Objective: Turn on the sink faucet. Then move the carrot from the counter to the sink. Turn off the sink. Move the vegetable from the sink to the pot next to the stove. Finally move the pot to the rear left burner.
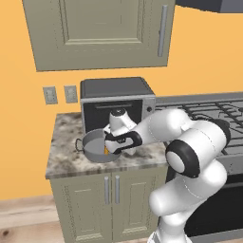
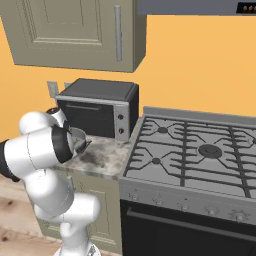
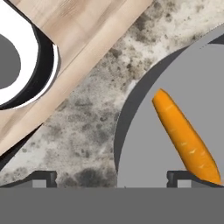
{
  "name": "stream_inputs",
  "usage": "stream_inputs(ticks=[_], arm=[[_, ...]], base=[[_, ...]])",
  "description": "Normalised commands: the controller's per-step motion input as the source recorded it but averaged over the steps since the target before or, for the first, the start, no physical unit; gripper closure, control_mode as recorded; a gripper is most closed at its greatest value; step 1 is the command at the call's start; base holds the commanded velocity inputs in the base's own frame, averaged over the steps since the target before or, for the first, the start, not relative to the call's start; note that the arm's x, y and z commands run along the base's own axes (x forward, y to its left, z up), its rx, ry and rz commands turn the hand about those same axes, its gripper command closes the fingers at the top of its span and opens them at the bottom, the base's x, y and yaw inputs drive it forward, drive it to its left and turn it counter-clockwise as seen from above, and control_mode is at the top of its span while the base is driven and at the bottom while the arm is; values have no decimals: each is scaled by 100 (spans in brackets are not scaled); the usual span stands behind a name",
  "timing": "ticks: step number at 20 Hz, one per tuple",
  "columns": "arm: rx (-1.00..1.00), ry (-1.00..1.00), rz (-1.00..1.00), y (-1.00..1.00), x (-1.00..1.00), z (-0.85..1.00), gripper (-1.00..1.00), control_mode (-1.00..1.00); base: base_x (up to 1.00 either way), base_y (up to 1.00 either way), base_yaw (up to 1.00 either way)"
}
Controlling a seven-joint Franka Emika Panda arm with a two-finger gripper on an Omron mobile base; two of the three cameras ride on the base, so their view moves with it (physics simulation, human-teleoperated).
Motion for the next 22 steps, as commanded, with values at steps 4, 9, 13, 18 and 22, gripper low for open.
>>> stream_inputs(ticks=[4,9,13,18,22], arm=[[2,1,-8,0,-6,-7,-100,-100],[1,2,-6,0,0,-6,-100,-100],[3,0,-2,-2,0,-8,-100,-100],[0,1,-1,0,0,-13,-100,-100],[0,4,0,0,0,-18,100,-100]], base=[[0,0,0],[0,0,0],[0,0,0],[0,0,0],[0,0,0]])
